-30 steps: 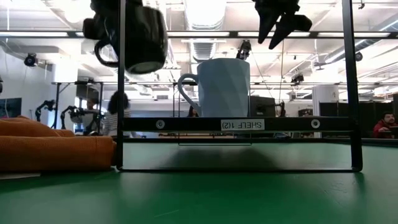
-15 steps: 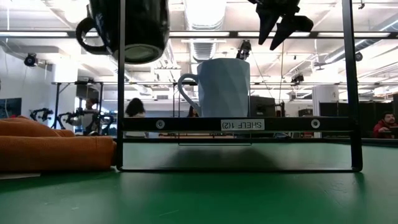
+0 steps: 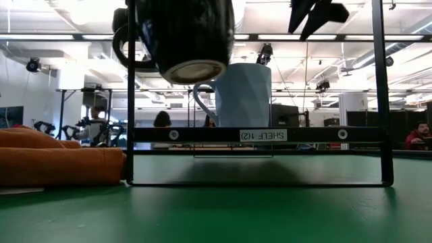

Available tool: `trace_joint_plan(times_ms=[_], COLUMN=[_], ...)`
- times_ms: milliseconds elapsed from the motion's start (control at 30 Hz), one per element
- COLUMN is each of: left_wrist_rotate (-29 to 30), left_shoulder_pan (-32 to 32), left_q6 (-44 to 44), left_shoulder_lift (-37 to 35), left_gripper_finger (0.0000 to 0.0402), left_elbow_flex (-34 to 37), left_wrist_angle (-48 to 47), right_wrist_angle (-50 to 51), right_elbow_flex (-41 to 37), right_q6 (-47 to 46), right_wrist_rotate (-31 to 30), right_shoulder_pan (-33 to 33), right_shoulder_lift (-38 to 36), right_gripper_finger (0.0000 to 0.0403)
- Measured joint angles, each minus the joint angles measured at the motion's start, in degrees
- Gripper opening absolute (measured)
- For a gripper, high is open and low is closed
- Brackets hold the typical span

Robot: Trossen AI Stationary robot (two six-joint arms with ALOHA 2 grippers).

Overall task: Stack small to large cups/mugs on shelf
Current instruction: Put the black mug on the shelf

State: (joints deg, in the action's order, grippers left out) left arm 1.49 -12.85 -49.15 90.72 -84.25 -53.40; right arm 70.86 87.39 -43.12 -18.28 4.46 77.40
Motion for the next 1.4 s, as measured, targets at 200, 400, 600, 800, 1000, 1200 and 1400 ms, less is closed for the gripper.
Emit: trace_joint_plan(times_ms=[200,400,600,800,1000,1200,1400], left_wrist_rotate=[0.23,0.28,-0.82,-1.04,-0.64,-0.27,-0.10], left_shoulder_pan=[0.12,0.10,0.05,0.10,0.10,0.12,0.31], left_q6=[0.16,0.45,0.50,0.07,-1.46,-1.29,0.31], left_shoulder_lift=[5.41,10.52,13.77,14.59,14.81,14.99,14.99], left_gripper_finger=[0.0000,0.0000,0.0000,0.0000,0.0000,0.0000,0.0000], left_elbow_flex=[-4.77,-8.43,-10.69,-11.22,-11.36,-11.04,-10.13], left_wrist_angle=[0.40,0.54,0.84,1.91,4.21,3.44,4.18], right_wrist_angle=[1.65,3.78,5.57,5.58,5.51,5.05,3.73], right_elbow_flex=[-0.11,-0.20,-0.40,-2.13,-5.39,-6.81,-6.75], right_q6=[-4.24,-8.16,-9.95,-10.93,-12.42,-13.48,-13.89], right_wrist_rotate=[-3.61,-7.18,-8.51,-8.90,-8.70,-8.35,-7.05], right_shoulder_pan=[-4.66,-8.86,-11.11,-12.18,-12.49,-12.49,-12.49], right_shoulder_lift=[-3.16,-4.76,-4.94,-4.96,-4.96,-5.00,-5.00], right_gripper_finger=[0.0185,0.0185,0.0185,0.0185,0.0185,0.0185,0.0185])
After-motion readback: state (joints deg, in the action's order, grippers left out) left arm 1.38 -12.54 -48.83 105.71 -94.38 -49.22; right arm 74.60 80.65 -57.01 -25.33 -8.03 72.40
